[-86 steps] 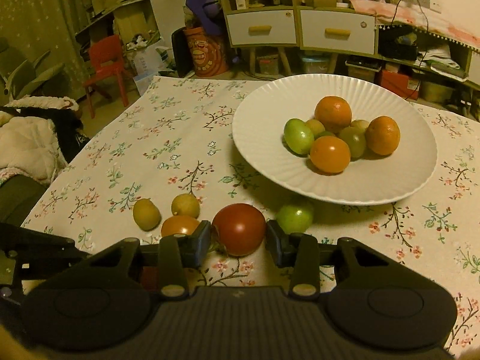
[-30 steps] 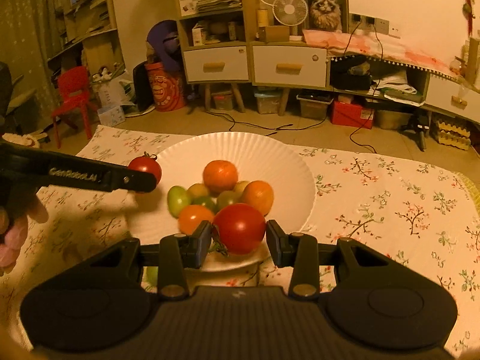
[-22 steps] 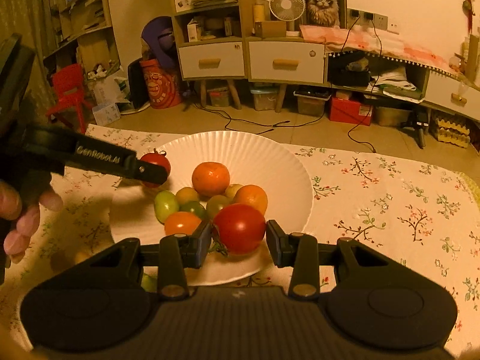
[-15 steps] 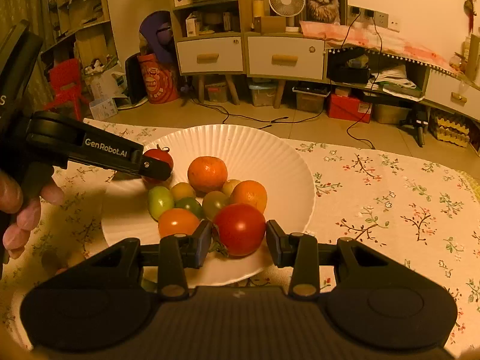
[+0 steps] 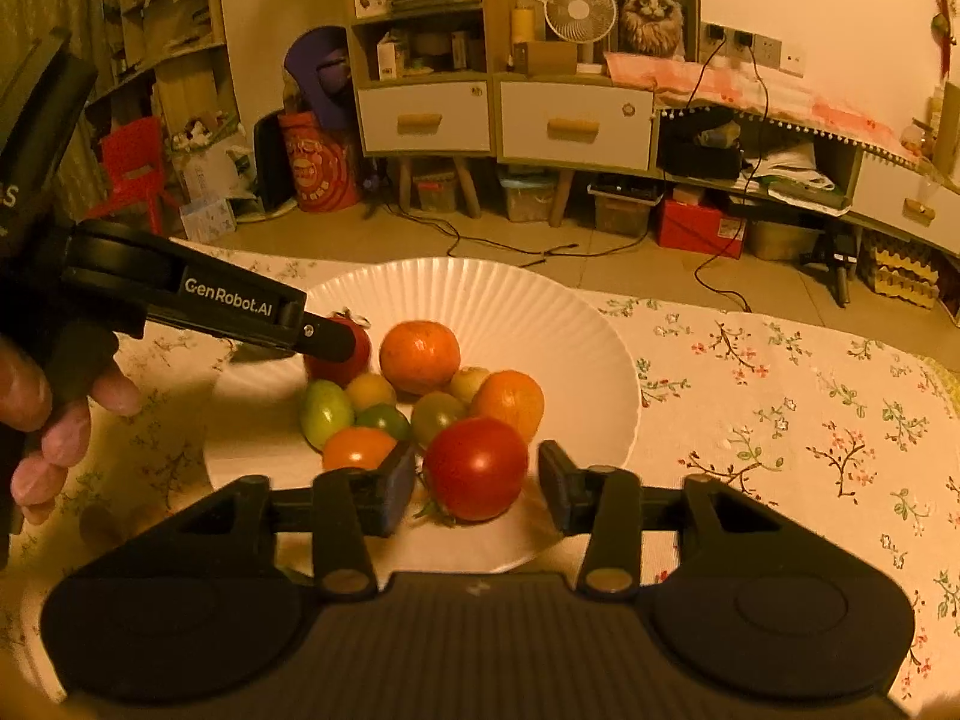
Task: Organize fruits
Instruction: 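Open both tools to release the red tomatoes into the white plate, then move both open tools back toward the remaining fruits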
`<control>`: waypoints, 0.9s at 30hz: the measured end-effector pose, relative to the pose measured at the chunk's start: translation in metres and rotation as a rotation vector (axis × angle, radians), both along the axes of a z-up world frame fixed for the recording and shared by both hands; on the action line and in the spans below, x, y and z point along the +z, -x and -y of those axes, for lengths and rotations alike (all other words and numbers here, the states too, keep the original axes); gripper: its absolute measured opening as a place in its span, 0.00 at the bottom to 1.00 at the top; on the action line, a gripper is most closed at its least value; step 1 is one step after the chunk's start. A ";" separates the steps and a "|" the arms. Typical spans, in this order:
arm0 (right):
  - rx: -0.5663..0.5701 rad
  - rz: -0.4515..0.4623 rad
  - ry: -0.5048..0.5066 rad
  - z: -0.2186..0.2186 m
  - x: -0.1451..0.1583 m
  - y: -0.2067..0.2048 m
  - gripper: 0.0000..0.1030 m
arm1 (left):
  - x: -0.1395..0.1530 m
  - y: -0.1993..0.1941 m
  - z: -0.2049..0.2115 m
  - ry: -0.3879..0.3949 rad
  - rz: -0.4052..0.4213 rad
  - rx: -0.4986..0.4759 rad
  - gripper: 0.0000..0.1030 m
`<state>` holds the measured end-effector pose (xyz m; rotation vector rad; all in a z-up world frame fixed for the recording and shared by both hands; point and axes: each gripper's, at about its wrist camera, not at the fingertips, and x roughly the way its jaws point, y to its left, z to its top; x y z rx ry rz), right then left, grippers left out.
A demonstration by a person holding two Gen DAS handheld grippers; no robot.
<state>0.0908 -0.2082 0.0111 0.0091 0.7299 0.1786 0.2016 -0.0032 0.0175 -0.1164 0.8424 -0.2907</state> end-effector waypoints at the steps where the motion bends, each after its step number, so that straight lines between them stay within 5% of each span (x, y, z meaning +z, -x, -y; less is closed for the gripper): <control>1: -0.001 0.004 0.000 0.001 0.002 0.001 0.47 | 0.001 0.001 -0.003 0.000 0.002 0.002 0.46; 8: -0.022 0.003 -0.009 0.005 0.010 0.012 0.55 | 0.011 0.022 -0.019 -0.007 0.019 0.006 0.51; 16: -0.016 -0.014 -0.006 0.003 0.014 0.030 0.59 | 0.019 0.062 -0.027 -0.113 0.057 -0.064 0.57; 27: 0.020 -0.028 -0.004 -0.013 0.014 0.056 0.69 | 0.014 0.110 -0.048 -0.115 0.036 -0.057 0.74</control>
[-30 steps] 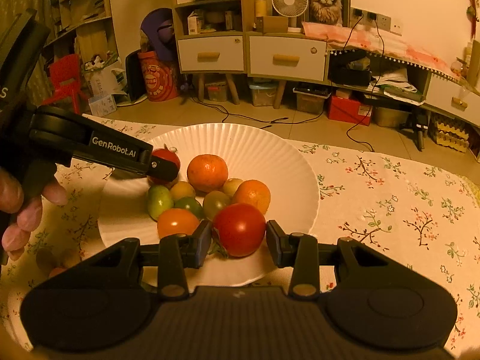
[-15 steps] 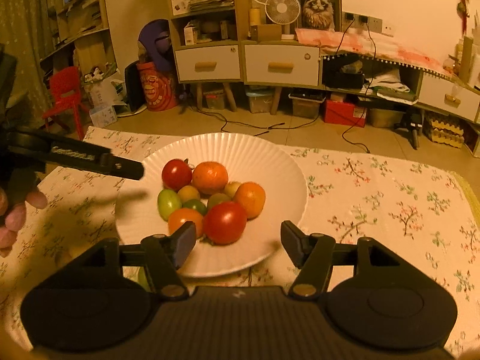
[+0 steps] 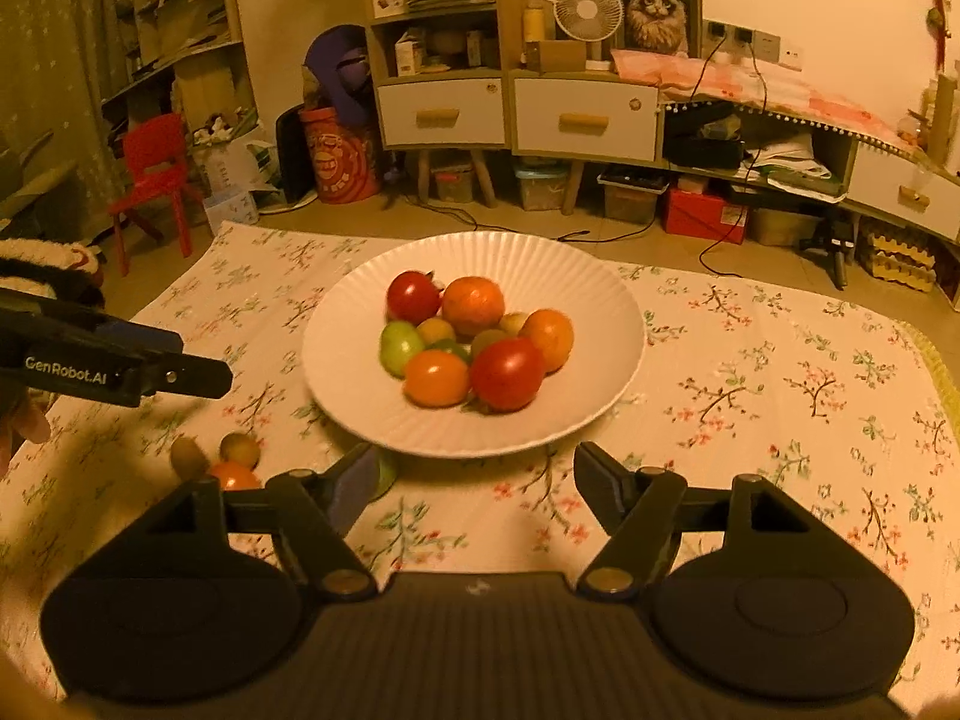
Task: Organize fruits
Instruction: 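Move both open tools back toward the remaining fruits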
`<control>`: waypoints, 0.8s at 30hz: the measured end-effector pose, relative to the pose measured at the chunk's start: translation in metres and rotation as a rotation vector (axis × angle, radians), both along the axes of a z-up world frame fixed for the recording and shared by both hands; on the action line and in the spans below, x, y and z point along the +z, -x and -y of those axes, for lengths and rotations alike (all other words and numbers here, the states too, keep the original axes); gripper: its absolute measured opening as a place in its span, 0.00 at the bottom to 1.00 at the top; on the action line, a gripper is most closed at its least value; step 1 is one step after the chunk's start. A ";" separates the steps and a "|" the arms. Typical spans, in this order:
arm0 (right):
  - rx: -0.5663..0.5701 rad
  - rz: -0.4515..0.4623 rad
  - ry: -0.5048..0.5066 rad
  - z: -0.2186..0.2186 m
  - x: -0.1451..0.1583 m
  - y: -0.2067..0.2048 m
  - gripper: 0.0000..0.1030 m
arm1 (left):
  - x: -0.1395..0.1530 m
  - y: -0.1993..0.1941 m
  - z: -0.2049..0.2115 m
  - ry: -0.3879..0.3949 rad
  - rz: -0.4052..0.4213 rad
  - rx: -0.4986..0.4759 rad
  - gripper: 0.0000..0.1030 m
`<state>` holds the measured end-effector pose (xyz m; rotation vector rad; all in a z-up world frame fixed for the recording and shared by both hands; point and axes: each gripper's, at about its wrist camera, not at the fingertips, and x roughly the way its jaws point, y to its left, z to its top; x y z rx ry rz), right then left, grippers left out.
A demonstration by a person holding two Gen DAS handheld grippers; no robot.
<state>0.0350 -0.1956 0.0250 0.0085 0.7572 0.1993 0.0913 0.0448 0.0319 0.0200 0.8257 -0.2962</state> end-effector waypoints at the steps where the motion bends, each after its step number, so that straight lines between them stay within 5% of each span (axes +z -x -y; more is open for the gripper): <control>1: 0.005 0.003 0.000 -0.001 0.000 0.002 0.69 | 0.000 0.003 -0.002 -0.003 0.000 0.000 0.76; 17: 0.021 -0.021 -0.103 -0.008 -0.009 0.024 0.83 | -0.015 0.052 -0.014 0.037 -0.003 -0.036 0.94; 24: 0.000 -0.009 -0.053 -0.008 -0.021 0.029 0.90 | -0.027 0.056 -0.022 -0.007 0.034 -0.010 1.00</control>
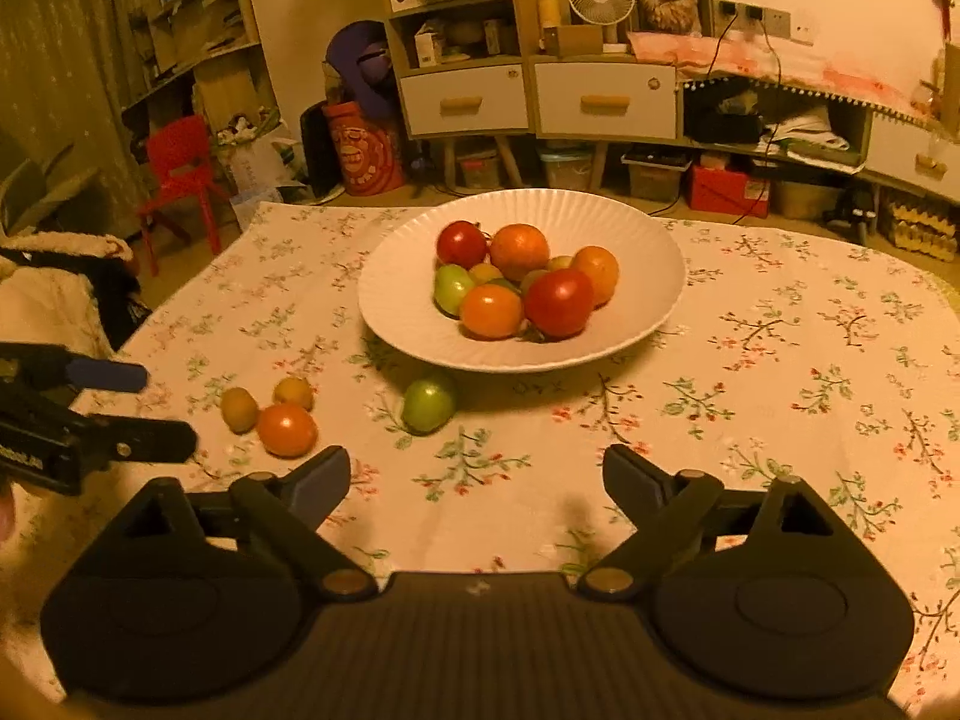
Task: Organize fruits
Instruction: 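Move both open tools back toward the remaining fruits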
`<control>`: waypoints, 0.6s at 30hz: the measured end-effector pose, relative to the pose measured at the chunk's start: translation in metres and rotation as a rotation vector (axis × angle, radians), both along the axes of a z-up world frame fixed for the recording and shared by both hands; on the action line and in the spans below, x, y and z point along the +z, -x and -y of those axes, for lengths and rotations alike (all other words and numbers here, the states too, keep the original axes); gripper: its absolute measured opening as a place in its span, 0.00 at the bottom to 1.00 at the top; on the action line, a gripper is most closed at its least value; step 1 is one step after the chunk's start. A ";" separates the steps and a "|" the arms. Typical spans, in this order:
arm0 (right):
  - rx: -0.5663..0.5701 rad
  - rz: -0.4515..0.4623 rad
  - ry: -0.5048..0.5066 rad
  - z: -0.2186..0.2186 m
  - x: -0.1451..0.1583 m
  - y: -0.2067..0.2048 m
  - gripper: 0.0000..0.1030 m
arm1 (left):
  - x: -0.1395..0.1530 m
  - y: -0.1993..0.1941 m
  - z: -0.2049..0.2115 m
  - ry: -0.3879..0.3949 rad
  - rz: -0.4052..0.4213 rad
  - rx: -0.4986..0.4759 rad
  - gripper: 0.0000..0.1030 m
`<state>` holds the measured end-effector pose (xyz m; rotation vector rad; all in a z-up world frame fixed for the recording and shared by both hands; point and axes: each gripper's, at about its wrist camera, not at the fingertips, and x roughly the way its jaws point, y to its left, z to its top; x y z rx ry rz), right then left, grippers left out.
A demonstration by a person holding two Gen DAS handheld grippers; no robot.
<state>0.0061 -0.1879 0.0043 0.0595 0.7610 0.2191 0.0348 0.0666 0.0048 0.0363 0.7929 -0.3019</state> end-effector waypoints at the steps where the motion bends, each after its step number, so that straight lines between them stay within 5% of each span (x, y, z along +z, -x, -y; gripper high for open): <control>1: -0.009 0.000 0.003 0.001 -0.002 0.000 0.90 | -0.003 0.000 -0.001 -0.001 -0.003 0.004 1.00; 10: -0.019 -0.016 0.063 -0.003 -0.022 0.001 0.94 | -0.037 -0.011 -0.015 0.004 -0.082 0.091 1.00; 18: 0.023 -0.027 0.116 -0.019 -0.036 -0.004 0.98 | -0.047 -0.011 -0.007 -0.093 -0.005 0.062 1.00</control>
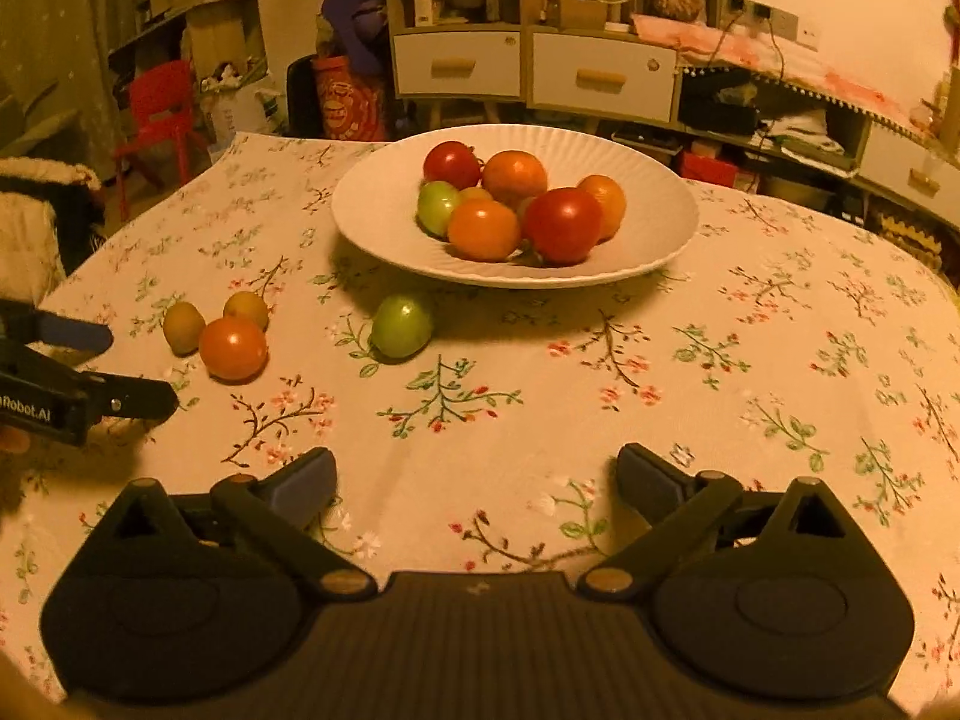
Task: Organize fruits
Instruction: 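Move both open tools back toward the remaining fruits, then grasp a brown kiwi with the left tool while the right tool grasps a green tomato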
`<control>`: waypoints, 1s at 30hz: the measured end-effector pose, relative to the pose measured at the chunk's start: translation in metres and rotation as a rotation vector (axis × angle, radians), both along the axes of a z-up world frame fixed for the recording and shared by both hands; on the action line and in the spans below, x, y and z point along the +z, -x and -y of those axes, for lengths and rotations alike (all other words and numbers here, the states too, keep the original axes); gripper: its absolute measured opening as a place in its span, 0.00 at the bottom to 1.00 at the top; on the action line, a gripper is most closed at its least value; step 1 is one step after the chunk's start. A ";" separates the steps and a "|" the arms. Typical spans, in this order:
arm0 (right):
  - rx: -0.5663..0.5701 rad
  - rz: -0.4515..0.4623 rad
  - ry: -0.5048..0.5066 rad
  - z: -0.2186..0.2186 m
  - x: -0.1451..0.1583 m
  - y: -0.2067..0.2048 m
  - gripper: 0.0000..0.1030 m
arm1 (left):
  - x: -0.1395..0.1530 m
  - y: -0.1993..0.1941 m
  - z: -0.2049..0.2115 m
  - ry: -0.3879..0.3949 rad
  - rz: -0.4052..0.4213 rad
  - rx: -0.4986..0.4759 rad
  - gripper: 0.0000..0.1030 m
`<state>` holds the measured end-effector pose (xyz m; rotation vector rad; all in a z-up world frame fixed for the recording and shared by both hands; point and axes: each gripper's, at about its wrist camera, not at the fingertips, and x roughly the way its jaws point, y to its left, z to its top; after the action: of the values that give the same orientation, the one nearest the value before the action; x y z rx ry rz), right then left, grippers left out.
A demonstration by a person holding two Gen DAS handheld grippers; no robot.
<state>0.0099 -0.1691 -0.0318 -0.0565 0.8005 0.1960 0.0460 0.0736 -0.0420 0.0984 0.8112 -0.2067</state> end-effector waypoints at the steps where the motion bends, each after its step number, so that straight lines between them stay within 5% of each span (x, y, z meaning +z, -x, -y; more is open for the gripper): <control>1: 0.000 0.004 0.006 -0.001 -0.001 -0.002 0.98 | -0.001 0.000 0.000 0.004 0.006 0.001 1.00; 7: 0.003 0.029 0.020 -0.007 -0.005 -0.009 1.00 | 0.001 -0.005 -0.003 0.012 0.020 0.005 0.96; 10: 0.031 0.038 0.026 -0.014 -0.005 -0.013 0.97 | 0.006 -0.009 0.000 0.017 0.022 -0.007 0.81; 17: 0.095 0.044 0.027 -0.027 0.001 -0.020 0.74 | 0.011 -0.014 0.002 0.042 0.007 0.008 0.53; 27: 0.138 0.055 0.044 -0.039 0.003 -0.028 0.52 | 0.013 -0.018 0.004 0.068 -0.019 0.014 0.31; 30: 0.141 0.049 0.040 -0.040 0.005 -0.033 0.42 | 0.014 -0.018 0.002 0.077 -0.028 0.018 0.31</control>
<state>0.0424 -0.1287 -0.0270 -0.1554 0.7515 0.3111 0.0641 0.0716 -0.0285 0.0155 0.8304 -0.2228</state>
